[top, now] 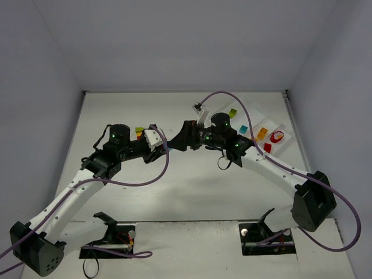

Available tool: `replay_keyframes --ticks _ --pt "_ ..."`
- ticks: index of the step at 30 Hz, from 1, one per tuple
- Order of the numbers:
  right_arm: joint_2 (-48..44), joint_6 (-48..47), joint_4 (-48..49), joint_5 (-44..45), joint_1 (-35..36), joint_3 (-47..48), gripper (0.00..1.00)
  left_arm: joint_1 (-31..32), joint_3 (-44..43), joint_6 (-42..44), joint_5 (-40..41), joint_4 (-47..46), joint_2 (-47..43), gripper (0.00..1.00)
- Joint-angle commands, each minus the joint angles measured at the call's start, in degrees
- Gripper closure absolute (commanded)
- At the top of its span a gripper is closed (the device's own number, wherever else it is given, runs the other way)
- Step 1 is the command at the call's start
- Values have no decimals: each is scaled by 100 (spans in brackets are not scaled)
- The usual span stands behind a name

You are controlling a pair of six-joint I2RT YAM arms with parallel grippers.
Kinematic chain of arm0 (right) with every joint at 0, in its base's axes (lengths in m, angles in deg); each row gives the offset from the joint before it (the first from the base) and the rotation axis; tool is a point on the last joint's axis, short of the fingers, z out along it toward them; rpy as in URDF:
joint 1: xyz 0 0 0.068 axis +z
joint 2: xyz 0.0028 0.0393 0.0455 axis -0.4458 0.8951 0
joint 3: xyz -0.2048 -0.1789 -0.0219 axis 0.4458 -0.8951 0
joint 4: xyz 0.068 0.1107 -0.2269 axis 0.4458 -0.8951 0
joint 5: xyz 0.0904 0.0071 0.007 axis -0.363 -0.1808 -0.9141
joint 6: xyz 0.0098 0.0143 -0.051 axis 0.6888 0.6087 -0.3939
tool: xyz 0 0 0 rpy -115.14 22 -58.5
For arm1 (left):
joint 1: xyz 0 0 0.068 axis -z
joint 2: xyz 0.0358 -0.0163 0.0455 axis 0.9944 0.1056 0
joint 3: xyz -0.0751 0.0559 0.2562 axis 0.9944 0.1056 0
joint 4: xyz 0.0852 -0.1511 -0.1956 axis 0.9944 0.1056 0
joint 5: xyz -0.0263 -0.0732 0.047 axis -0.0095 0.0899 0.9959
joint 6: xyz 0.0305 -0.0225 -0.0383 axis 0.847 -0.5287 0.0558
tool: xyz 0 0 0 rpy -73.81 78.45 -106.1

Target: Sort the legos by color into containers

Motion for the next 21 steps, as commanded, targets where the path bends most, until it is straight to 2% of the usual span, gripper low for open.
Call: replay_keyframes --ticks 1,11,21 --pt "28 115 657 -252 105 324 27 10 -68 58 -242 -442 -136 91" --pt "204 97 684 -261 237 376 39 18 -77 58 -268 -425 -118 91" --pt "256 115 692 -340 245 376 63 18 -77 58 -268 -425 -109 91"
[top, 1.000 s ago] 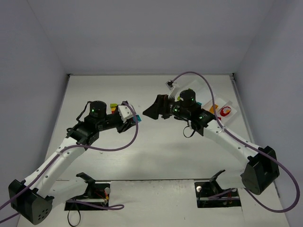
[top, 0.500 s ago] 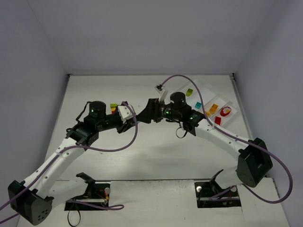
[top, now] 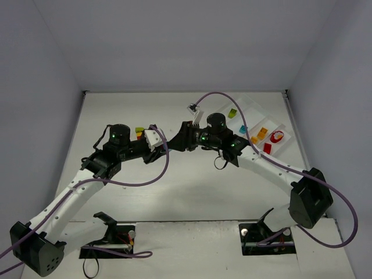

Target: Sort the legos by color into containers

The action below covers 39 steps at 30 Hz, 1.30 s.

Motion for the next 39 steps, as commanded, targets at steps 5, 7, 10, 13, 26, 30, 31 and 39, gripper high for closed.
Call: replay_keyframes --ticks 5,7,10,13,26,30,31,39 --pt "40 -3 448 -181 53 283 90 10 -82 47 -196 -436 -98 90" --pt "-12 -47 421 -120 53 300 96 19 -82 47 -161 -436 -107 78" --pt "-83 -135 290 -5 36 344 100 19 -55 38 -134 -471 -125 61" --pt "-144 -170 193 4 -8 388 100 19 -46 38 -108 -471 -125 52" --pt "-267 -144 166 -66 -87 379 100 19 -64 126 -3 -374 25 51" --pt "-302 -144 158 -66 -87 353 100 19 -90 170 50 -313 60 52" --pt "-302 -152 166 -66 -87 353 100 19 -90 170 68 -295 77 53" --pt "-364 -135 158 -102 -114 335 100 89 -117 205 235 -260 148 56"
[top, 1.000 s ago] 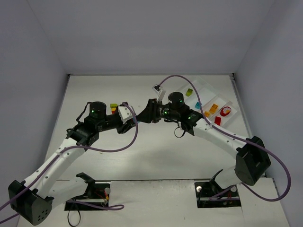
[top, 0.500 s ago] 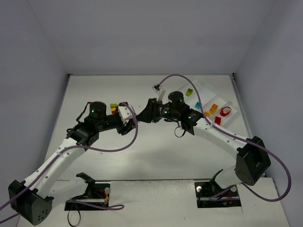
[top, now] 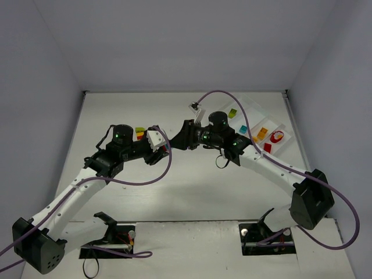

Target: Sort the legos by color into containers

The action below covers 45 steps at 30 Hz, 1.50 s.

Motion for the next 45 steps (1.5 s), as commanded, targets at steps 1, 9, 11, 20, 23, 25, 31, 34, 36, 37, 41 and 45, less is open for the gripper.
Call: replay_keyframes --ticks 1,9,11,20,23,25,31,34,36,37,41,45 --pt "-285 -65 343 -91 -33 239 100 45 -178 117 31 -240 19 57" --pt "-285 -21 378 -99 -33 186 100 72 -152 100 75 -302 -16 64" --pt "-259 14 414 -91 -33 151 100 89 -143 91 75 -319 -25 68" --pt "-250 40 493 -3 -42 55 100 107 -152 30 58 -355 -25 92" --pt "-320 -3 467 41 -156 19 100 98 -152 30 93 -355 -34 94" --pt "-373 -30 388 41 -375 -7 100 107 -152 21 119 -328 -25 96" --pt "-785 -188 80 -29 -1165 -130 100 98 -196 -6 111 -284 45 97" --pt "-865 -302 -61 -73 -1342 -139 100 107 -222 -14 84 -276 89 97" --pt "-900 -390 -244 58 -1465 -130 100 98 -222 -23 93 -267 81 97" --pt "-918 -555 -332 163 -1648 -113 100 107 -213 -40 110 -275 80 97" --pt "-796 -1189 -1297 1584 -2193 89 100 107 -213 -58 190 -284 72 97" --pt "-314 -1418 -1467 3052 -2818 212 100 115 -222 -85 304 -293 45 97"
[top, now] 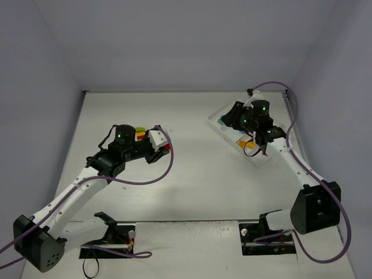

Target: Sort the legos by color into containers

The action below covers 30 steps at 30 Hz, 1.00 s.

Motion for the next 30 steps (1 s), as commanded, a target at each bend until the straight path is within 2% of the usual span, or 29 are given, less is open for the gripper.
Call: replay_keyframes --ticks 1,10,13,16,17,18,19,21,27,30 --pt "381 -413 -151 1573 -530 394 100 -16 -220 -89 66 -232 -31 97" --pt "2358 -677 -72 2383 -1322 1632 100 -16 -229 -124 66 -258 -22 97" --pt "3043 -703 -98 2366 -1436 2168 94 -16 -220 -124 40 -285 -5 96" --pt "3545 -651 -195 2339 -1481 2565 85 -16 -228 -98 13 -285 4 96" --pt "3624 -642 -187 2305 -1481 2609 74 -16 -229 -98 -4 -285 13 96" --pt "3756 -633 -187 2296 -1481 2687 67 -7 -229 -89 -13 -285 4 96" --pt "3800 -659 -187 2278 -1481 2714 63 -16 -220 -80 -5 -285 13 96" --pt "3871 -729 -187 2225 -1481 2793 45 -16 -220 -80 -39 -293 4 96" --pt "3311 -888 -169 2023 -1472 2592 35 -16 -211 -72 -171 -293 -5 95" --pt "2496 -940 -20 1243 -1323 2040 36 -16 -185 -45 -215 -302 -49 92"
